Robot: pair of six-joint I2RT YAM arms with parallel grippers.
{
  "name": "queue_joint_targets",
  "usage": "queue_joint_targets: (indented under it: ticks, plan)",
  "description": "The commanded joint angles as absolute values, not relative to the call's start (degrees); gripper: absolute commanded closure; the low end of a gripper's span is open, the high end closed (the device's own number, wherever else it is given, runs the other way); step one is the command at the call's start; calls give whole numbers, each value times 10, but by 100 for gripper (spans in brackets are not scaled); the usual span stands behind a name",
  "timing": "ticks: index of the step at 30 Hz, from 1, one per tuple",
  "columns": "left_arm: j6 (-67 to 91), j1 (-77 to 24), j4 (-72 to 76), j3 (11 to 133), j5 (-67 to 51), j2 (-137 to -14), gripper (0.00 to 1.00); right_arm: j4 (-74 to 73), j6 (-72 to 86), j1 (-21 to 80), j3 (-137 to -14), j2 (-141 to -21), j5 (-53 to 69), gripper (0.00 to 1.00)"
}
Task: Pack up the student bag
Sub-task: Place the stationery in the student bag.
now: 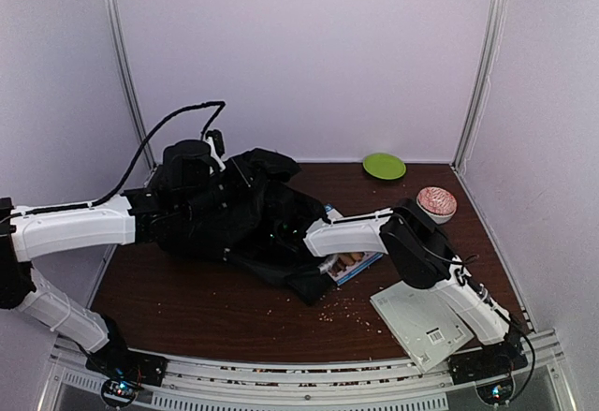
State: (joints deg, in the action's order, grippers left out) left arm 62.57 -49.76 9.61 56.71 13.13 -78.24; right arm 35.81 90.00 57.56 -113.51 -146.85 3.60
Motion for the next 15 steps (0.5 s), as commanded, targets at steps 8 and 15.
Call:
queue_joint_targets:
  ticks: [8, 15]
  plan:
    - [615, -535, 253, 553, 24, -714, 100, 383, 884, 593, -1001, -1367, 140, 21]
    - [597, -502, 189, 535, 75, -662, 100, 408, 868, 590, -914, -1290, 146, 13]
